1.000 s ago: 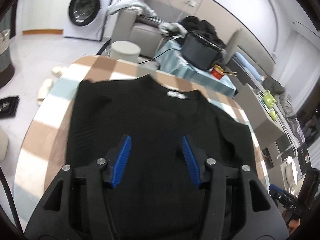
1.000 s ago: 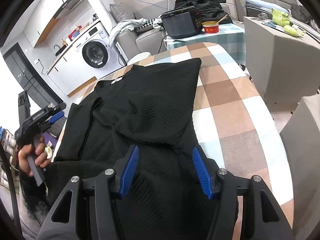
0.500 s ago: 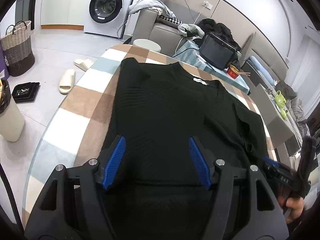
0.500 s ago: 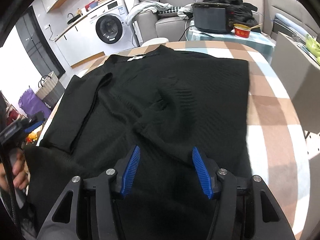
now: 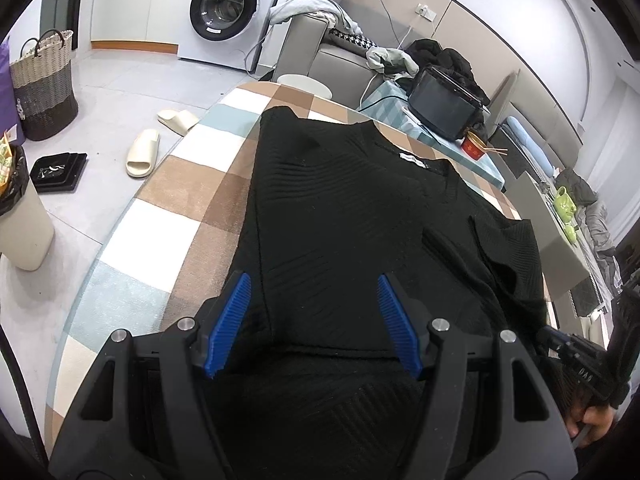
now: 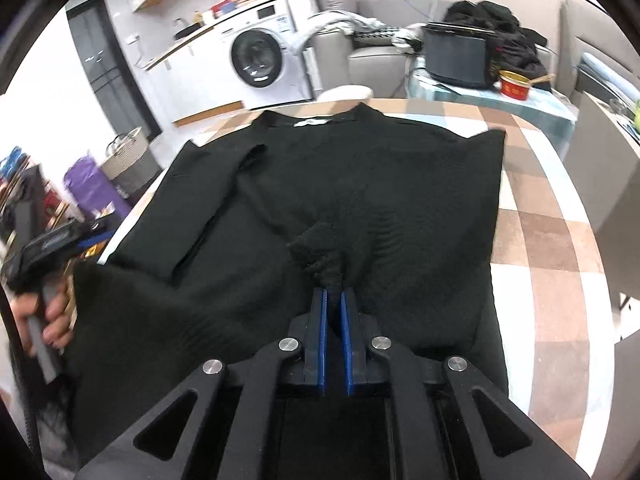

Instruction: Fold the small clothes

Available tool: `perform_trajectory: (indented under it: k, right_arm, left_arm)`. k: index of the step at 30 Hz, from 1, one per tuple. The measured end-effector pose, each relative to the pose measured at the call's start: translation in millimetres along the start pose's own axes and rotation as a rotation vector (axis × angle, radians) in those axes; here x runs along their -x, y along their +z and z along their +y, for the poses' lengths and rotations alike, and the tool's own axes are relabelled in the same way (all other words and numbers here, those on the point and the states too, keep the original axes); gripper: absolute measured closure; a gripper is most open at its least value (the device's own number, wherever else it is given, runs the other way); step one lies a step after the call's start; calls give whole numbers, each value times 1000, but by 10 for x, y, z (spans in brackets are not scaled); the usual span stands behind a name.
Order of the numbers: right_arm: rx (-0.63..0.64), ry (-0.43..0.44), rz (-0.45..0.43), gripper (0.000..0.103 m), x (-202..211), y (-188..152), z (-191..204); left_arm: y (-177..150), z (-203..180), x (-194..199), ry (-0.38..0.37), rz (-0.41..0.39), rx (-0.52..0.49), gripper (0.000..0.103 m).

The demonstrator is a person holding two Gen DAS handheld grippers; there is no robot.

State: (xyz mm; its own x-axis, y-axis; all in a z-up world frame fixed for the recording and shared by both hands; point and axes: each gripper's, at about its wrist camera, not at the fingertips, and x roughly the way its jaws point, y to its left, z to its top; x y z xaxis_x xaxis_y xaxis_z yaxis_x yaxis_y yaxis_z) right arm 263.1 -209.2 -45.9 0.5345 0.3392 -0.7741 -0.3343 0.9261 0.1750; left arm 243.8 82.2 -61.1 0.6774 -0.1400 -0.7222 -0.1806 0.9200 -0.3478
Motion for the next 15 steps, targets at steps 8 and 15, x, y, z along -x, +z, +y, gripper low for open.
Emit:
perform_trajectory:
  k: [8,15]
  right_arm:
    - [-75,41,16,71,29,-43,-96]
    - [-236,73,-35,71,-159,160,-239]
  left_arm:
    - [-45,-36,23,8,12,-4,40]
    - [-73,-32,67,11,10,-2,40]
